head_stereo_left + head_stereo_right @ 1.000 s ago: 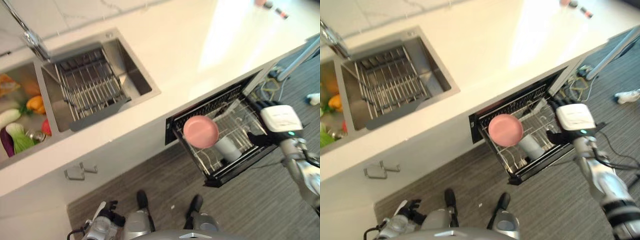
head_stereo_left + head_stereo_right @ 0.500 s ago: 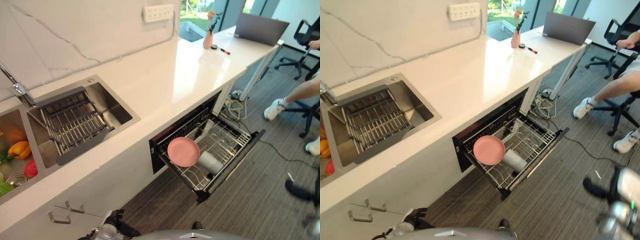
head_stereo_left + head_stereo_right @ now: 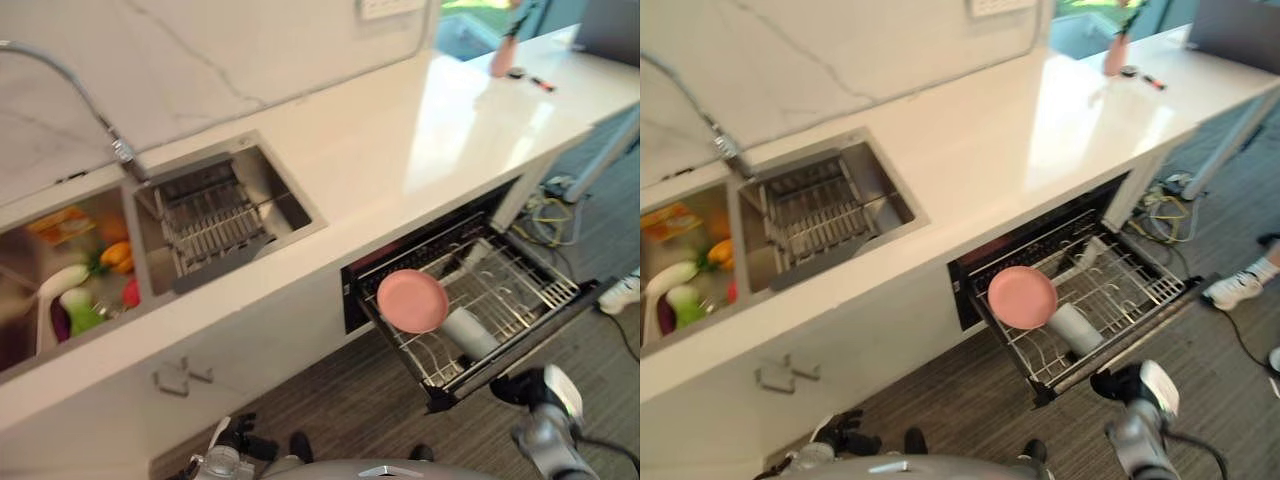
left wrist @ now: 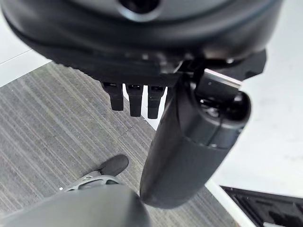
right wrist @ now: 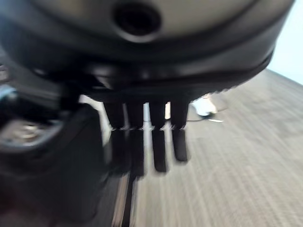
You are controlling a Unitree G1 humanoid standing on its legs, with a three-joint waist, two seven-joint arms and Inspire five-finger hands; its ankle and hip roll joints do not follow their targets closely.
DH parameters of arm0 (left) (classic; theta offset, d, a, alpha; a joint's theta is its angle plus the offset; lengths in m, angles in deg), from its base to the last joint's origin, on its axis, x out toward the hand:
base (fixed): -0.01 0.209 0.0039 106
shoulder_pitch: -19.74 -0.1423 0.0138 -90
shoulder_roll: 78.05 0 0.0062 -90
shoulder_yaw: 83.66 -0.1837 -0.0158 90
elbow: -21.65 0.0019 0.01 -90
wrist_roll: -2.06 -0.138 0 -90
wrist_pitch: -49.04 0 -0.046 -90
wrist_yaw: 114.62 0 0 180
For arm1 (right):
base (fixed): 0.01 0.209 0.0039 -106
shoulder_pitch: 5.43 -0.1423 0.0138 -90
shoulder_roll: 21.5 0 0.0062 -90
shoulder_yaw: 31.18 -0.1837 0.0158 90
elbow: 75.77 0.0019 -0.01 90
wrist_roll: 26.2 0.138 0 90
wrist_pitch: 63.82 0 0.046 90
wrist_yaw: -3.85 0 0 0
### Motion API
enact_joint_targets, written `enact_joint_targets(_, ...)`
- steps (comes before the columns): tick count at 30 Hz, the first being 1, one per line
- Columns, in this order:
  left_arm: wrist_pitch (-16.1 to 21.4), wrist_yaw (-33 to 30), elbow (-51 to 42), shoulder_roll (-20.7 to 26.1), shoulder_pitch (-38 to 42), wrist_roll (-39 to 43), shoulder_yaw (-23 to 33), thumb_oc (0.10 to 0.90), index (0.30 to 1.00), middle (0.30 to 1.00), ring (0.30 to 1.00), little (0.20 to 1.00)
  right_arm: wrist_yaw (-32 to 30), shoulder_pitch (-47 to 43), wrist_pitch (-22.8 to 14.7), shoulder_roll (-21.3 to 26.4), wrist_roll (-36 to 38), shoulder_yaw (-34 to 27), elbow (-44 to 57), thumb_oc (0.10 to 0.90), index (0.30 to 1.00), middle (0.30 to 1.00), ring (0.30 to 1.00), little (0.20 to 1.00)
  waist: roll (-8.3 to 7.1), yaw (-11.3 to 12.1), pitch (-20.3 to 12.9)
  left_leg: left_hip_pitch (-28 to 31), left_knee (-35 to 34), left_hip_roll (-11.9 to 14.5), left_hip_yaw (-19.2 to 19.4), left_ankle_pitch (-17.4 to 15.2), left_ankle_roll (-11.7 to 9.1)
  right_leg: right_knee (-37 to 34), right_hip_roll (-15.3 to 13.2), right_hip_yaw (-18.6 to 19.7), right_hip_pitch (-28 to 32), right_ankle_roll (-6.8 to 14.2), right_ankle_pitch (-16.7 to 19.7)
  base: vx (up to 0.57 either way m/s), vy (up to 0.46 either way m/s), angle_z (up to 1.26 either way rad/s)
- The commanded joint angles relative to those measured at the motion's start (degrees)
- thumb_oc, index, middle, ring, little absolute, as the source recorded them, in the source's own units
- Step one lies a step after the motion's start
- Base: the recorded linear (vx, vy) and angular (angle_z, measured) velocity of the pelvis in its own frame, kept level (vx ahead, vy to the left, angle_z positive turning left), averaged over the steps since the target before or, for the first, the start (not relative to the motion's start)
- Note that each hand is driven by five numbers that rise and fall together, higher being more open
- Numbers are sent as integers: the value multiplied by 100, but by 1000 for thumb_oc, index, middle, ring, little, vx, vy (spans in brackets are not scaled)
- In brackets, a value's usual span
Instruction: Place the dishes in the dishwasher.
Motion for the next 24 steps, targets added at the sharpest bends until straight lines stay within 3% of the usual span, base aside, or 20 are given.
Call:
enact_joint_targets(1, -115, -48, 502, 179, 61, 79, -351, 800, 900, 900, 900, 900, -128, -1079, -534, 251, 179, 138, 122, 400, 300, 300, 300, 300, -37, 171, 314, 92, 24, -5, 58, -432, -198, 108, -148, 60, 70, 193, -269, -101, -15, 46)
enact_joint_targets(8, -22, -120, 334, 168, 222, 296, -723, 800, 900, 900, 900, 900, -195, -2513, -557, 582, -65, 815, 290, 400, 300, 300, 300, 300, 144, 652, 650, -372, 24, -61, -411, -175, -230, 137, -229, -399, -19, 190, -220, -81, -19, 38)
enact_joint_targets(10, -21, -120, 335, 163, 229, 297, -716, 800, 900, 900, 900, 900, -193, -2529, -556, 584, -66, 823, 284, 400, 300, 300, 300, 300, 148, 640, 657, -375, 24, -61, -417, -173, -230, 138, -228, -405, -18, 190, -220, -19, -1, 43)
enact_joint_targets(11, 9, -124, 320, 228, 227, 347, -752, 800, 900, 900, 900, 900, -122, -3071, -608, 766, -407, 1268, 600, 400, 300, 300, 300, 300, 135, 805, 731, -487, 29, -62, -512, -113, -240, 185, -259, -498, -73, 201, -208, -47, -2, 42)
enact_joint_targets(13, 42, -142, 326, 270, 255, 365, -761, 800, 900, 900, 900, 900, -69, -3506, -668, 898, -710, 1650, 853, 400, 300, 300, 300, 300, 105, 896, 788, -554, 33, -51, -533, -82, -251, 223, -272, -506, -136, 199, -210, -52, -6, 17)
enact_joint_targets(18, 125, -170, 332, 323, 362, 680, -556, 800, 900, 900, 900, 900, 15, -4219, -768, 1014, -1192, 2302, 1279, 400, 300, 300, 300, 300, -60, 1061, 828, -669, 39, 1, -538, -40, -285, 244, -281, -589, -174, 196, -212, -12, -12, 16)
enact_joint_targets(21, 199, 240, 160, 205, 300, 2436, 332, 800, 900, 900, 900, 900, 133, -3863, -707, 861, -1340, 2306, 1629, 400, 300, 300, 300, 300, -217, 1106, 772, -642, 39, 1, -537, -77, -264, 257, -270, -637, -123, 206, -207, 39, -29, 2)
enact_joint_targets(24, 253, 355, 116, 180, 324, 2902, 794, 800, 900, 900, 900, 900, 297, -3322, -745, 649, -1468, 2295, 1516, 400, 300, 300, 300, 300, -399, 1085, 677, -568, 36, -12, -518, -151, -230, 287, -273, -621, -97, 218, -208, 59, -8, 2)
